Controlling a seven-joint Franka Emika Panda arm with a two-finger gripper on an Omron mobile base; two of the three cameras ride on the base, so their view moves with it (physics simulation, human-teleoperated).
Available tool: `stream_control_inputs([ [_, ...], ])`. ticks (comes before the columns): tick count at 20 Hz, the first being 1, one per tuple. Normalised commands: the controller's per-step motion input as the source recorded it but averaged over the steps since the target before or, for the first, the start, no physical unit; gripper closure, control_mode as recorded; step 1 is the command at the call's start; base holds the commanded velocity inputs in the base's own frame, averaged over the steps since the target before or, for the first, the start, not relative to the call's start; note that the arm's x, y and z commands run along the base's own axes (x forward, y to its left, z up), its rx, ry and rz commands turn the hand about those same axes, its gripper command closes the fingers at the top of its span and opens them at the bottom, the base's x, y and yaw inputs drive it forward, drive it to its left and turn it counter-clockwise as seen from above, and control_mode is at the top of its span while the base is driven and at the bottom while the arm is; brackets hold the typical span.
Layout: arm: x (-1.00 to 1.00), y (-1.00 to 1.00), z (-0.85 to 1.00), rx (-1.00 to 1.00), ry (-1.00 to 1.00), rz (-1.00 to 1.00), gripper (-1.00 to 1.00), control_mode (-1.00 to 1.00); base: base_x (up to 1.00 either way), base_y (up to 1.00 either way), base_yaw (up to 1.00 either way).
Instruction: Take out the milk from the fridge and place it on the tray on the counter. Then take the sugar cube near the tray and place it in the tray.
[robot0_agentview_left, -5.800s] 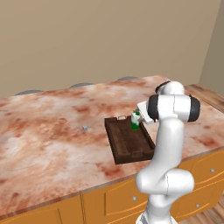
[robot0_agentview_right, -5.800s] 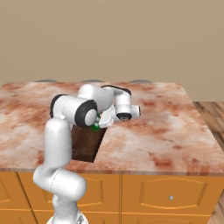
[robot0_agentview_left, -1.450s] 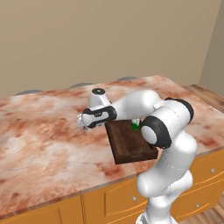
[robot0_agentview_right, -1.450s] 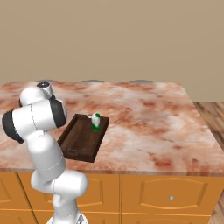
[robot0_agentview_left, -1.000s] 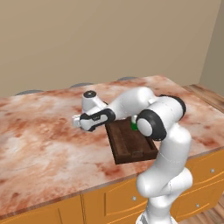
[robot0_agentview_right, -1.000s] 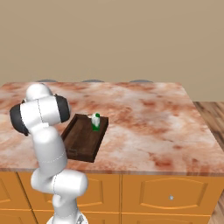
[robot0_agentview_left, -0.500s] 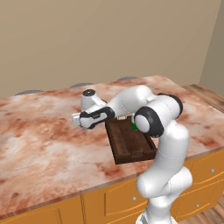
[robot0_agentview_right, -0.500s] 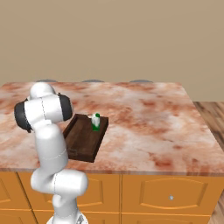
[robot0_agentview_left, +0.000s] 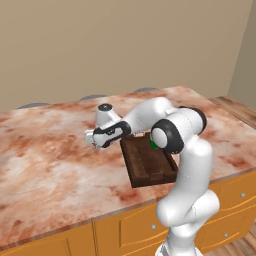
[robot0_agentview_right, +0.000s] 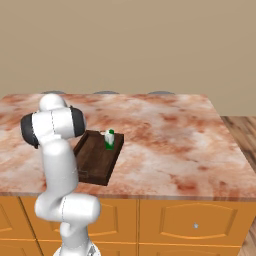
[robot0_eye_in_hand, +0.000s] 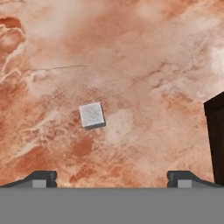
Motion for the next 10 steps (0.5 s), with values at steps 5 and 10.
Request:
stream_control_inputs([
  [5,0.11,0.12,-0.18,0.00,0.00,0.00,-1.00,-1.00,0.00,0.00,0.00],
  [10,0.23,0.03,-0.04,0.00,-0.01,0.00,-1.00,-1.00,0.00,0.00,0.00],
])
